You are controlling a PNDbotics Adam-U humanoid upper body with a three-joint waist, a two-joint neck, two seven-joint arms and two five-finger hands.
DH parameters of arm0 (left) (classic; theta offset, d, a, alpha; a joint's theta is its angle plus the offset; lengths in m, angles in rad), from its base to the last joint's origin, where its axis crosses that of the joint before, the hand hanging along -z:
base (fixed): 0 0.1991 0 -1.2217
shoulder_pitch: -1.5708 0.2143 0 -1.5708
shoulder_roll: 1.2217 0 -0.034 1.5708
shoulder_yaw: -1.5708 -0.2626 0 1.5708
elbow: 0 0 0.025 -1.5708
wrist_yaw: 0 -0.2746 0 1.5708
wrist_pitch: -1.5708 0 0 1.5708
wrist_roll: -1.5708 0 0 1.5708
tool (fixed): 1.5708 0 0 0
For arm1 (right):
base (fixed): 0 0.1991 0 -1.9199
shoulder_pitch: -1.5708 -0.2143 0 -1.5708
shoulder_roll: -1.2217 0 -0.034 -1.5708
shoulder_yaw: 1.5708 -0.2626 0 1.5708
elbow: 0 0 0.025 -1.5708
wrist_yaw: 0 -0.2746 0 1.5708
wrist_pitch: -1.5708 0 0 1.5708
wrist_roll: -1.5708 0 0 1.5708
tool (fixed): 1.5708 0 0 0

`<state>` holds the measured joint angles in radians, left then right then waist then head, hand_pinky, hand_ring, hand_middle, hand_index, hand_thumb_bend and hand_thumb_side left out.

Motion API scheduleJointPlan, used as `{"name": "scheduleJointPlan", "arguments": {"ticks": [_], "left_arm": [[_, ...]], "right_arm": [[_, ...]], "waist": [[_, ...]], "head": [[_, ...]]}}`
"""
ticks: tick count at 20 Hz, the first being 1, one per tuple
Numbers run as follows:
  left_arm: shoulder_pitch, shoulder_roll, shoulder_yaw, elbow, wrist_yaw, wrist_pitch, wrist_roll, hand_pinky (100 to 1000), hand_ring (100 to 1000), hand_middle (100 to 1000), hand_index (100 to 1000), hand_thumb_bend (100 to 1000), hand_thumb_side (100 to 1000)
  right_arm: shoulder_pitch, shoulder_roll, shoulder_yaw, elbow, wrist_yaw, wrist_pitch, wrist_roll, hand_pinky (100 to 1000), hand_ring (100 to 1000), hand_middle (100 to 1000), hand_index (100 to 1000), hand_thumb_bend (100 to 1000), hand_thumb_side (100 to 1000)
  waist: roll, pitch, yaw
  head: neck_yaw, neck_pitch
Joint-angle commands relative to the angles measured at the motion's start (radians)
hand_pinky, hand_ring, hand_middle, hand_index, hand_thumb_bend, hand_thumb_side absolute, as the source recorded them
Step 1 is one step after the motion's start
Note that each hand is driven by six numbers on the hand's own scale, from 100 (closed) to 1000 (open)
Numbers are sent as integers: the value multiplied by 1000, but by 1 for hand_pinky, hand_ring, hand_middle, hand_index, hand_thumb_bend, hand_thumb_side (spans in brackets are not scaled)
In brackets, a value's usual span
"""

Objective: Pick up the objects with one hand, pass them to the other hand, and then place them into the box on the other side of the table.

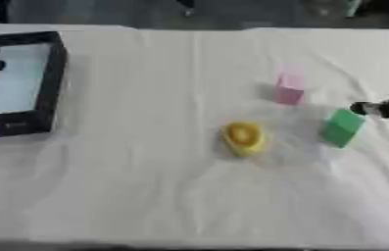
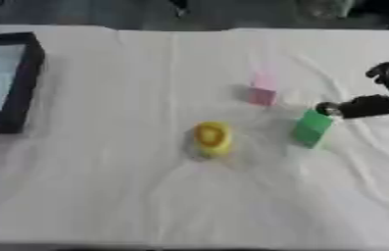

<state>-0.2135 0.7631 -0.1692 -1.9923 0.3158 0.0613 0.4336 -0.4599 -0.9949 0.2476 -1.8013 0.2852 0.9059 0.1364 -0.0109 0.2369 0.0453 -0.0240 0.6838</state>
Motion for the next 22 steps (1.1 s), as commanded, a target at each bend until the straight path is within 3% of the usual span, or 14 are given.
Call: {"name": "scheduleJointPlan", "arguments": {"ticks": [1, 2, 4, 6, 7, 9, 10, 11, 12, 13, 14, 18, 20, 22], "left_arm": [[-1, 8, 19, -8, -4, -1, 9, 995, 770, 747, 832, 100, 781], [1, 4, 21, -8, -4, -2, 11, 995, 770, 747, 832, 100, 786], [5, -11, 26, -8, -2, -5, 17, 997, 769, 746, 831, 100, 793], [9, -34, 32, -8, 2, -5, 28, 997, 768, 746, 831, 100, 803], [10, -48, 35, -8, 5, -5, 35, 998, 768, 746, 831, 100, 809], [11, -73, 41, -8, 10, -6, 47, 998, 767, 746, 832, 104, 814], [12, -83, 44, -8, 12, -6, 53, 999, 767, 747, 832, 108, 815], [12, -91, 46, -8, 14, -7, 57, 1000, 768, 747, 832, 110, 816], [12, -97, 48, -8, 14, -8, 61, 1000, 768, 747, 833, 110, 816], [13, -102, 49, -8, 15, -9, 63, 1000, 767, 747, 834, 119, 820], [15, -106, 51, -8, 15, -10, 66, 1000, 767, 747, 834, 124, 823], [21, -115, 52, -8, 15, -10, 72, 1000, 767, 746, 834, 125, 828], [22, -113, 50, -8, 14, -9, 72, 1000, 767, 746, 833, 125, 829], [22, -109, 49, -8, 14, -8, 70, 1000, 767, 745, 828, 121, 830]], "right_arm": [[0, -62, -94, -39, -37, 1, -86, 848, 940, 840, 825, 540, 411], [4, -66, -122, -40, -56, 1, -128, 836, 938, 832, 804, 404, 437], [13, -63, -177, -30, -115, 1, -243, 822, 936, 841, 801, 224, 479], [22, -37, -216, -31, -198, 1, -392, 819, 940, 853, 810, 137, 530], [29, -13, -229, -41, -252, 1, -476, 813, 944, 875, 825, 100, 612], [47, 37, -246, -78, -352, 1, -643, 804, 936, 878, 825, 100, 566], [57, 57, -248, -102, -392, 0, -718, 799, 931, 881, 826, 235, 489], [67, 73, -245, -125, -424, -5, -780, 796, 929, 881, 826, 310, 452], [77, 82, -240, -144, -450, -12, -831, 796, 928, 881, 827, 331, 443], [86, 87, -234, -159, -471, -19, -869, 792, 923, 878, 827, 423, 410], [94, 87, -228, -171, -488, -23, -897, 793, 924, 878, 822, 457, 394], [110, 62, -200, -196, -527, -8, -926, 801, 928, 882, 820, 570, 359], [112, 31, -174, -188, -535, -1, -890, 809, 931, 883, 821, 555, 331], [109, -8, -136, -163, -547, 1, -804, 824, 933, 877, 816, 521, 285]], "waist": [[5, 1, -5], [5, 1, -7], [7, 2, -10], [11, 2, -13], [13, 2, -14], [18, 2, -15], [20, 1, -15], [21, 1, -14], [22, 1, -14], [23, 1, -13], [23, 2, -13], [19, 3, -11], [17, 3, -9], [15, 3, -6]], "head": [[8, 1], [10, 0], [14, 0], [20, 1], [22, 0], [26, -1], [29, -1], [33, 0], [35, 0], [35, 0], [34, -1], [30, 0], [24, 3], [18, 6]]}}
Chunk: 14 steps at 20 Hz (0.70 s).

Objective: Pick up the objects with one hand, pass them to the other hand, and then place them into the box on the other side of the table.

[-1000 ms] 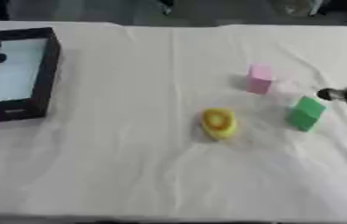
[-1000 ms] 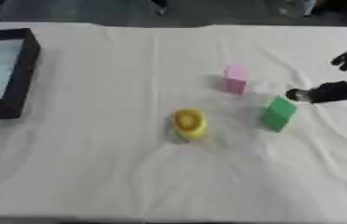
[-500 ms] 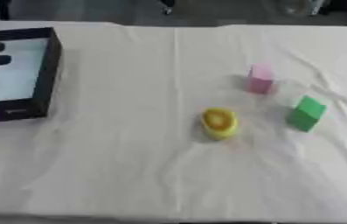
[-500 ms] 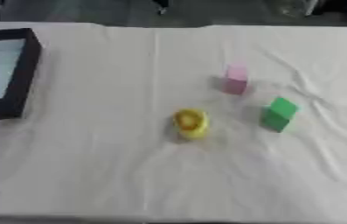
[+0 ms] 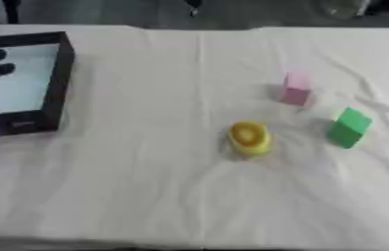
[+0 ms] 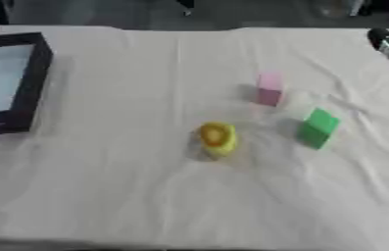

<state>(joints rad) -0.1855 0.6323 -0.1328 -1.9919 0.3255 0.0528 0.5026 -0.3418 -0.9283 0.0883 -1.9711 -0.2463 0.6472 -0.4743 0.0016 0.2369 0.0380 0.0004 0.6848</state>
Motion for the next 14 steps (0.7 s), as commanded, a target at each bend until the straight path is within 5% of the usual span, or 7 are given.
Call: {"name": "scheduleJointPlan", "arguments": {"ticks": [1, 7, 14], "left_arm": [[-5, 24, 11, -8, 4, 2, 0, 1000, 767, 745, 826, 119, 831], [-8, 36, 3, -8, 4, 12, -7, 1000, 767, 746, 828, 116, 833], [-14, 42, -3, -8, 6, 16, -13, 1000, 767, 745, 827, 113, 832]], "right_arm": [[-13, -93, 41, 23, -20, 259, -141, 831, 936, 878, 819, 524, 294], [-60, -182, 153, 112, 3, 260, 151, 854, 937, 873, 842, 545, 328], [-101, -197, 227, 173, 115, 260, 323, 855, 930, 862, 853, 578, 352]], "waist": [[1, 4, 2], [-2, 2, 8], [-6, 0, 15]], "head": [[-9, 6], [-24, 12], [-34, 13]]}}
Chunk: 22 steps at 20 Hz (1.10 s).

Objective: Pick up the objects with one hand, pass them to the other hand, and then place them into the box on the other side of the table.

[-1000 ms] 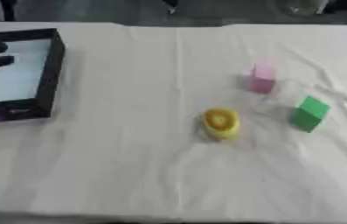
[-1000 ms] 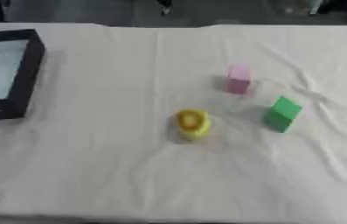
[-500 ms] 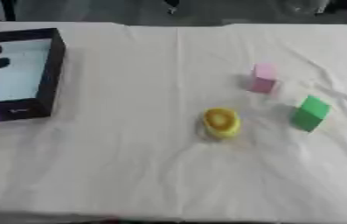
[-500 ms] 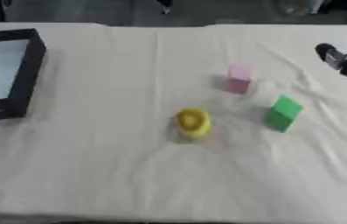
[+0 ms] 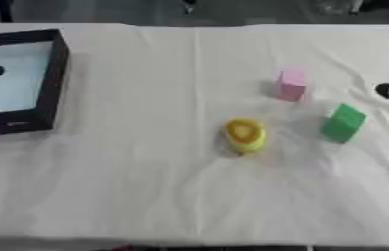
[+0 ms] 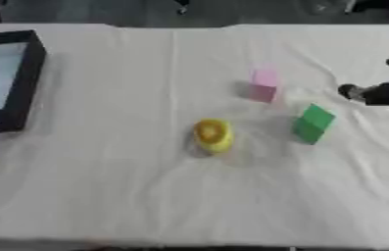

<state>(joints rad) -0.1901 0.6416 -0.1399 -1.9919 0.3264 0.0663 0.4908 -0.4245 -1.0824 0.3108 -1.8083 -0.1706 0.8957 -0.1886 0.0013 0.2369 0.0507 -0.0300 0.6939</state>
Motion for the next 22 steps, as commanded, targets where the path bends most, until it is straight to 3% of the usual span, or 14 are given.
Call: {"name": "scheduleJointPlan", "arguments": {"ticks": [1, 9, 18, 22], "left_arm": [[-8, 34, 4, -8, 5, 3, -1, 1000, 767, 745, 827, 113, 833], [-5, 33, 4, -8, 3, 7, 1, 1000, 768, 745, 826, 114, 837], [-3, 26, 2, -8, 2, 13, 2, 1000, 768, 745, 826, 113, 843], [-2, 25, 3, -8, 1, 15, 3, 1000, 768, 745, 825, 113, 844]], "right_arm": [[-20, -40, 9, 17, 50, 11, 56, 854, 928, 861, 852, 577, 350], [-49, 6, 52, 56, 73, 11, 122, 850, 927, 859, 847, 579, 337], [-75, 36, 73, 64, 33, 11, 98, 847, 929, 861, 842, 561, 301], [-79, 40, 70, 36, -17, 11, 75, 844, 931, 863, 839, 521, 245]], "waist": [[-6, 0, 3], [-7, 4, 6], [-3, 12, 4], [-2, 14, 4]], "head": [[-4, 5], [-8, 7], [-14, 1], [-13, -4]]}}
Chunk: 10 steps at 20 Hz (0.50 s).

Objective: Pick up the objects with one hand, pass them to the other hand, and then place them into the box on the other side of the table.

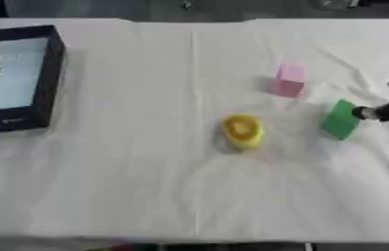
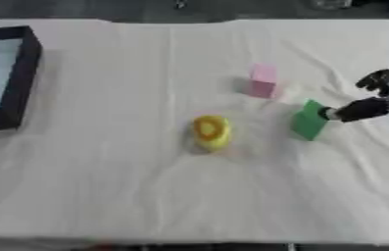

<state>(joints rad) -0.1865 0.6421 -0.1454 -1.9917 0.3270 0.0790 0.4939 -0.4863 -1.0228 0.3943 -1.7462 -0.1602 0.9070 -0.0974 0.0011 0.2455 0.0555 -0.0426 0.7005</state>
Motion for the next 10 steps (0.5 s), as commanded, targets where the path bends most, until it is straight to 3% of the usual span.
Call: {"name": "scheduleJointPlan", "arguments": {"ticks": [1, 10], "left_arm": [[-5, 25, 9, -8, 0, 2, 0, 1000, 768, 745, 825, 112, 844], [-2, 21, 8, -8, -1, 6, -3, 1000, 769, 745, 825, 113, 848]], "right_arm": [[-17, -20, -16, -36, -40, 0, -24, 843, 932, 864, 838, 513, 231], [-19, -20, -11, -96, -128, 0, -68, 839, 932, 864, 833, 470, 158]], "waist": [[-1, 6, -1], [3, 10, -2]], "head": [[0, -12], [0, -17]]}}
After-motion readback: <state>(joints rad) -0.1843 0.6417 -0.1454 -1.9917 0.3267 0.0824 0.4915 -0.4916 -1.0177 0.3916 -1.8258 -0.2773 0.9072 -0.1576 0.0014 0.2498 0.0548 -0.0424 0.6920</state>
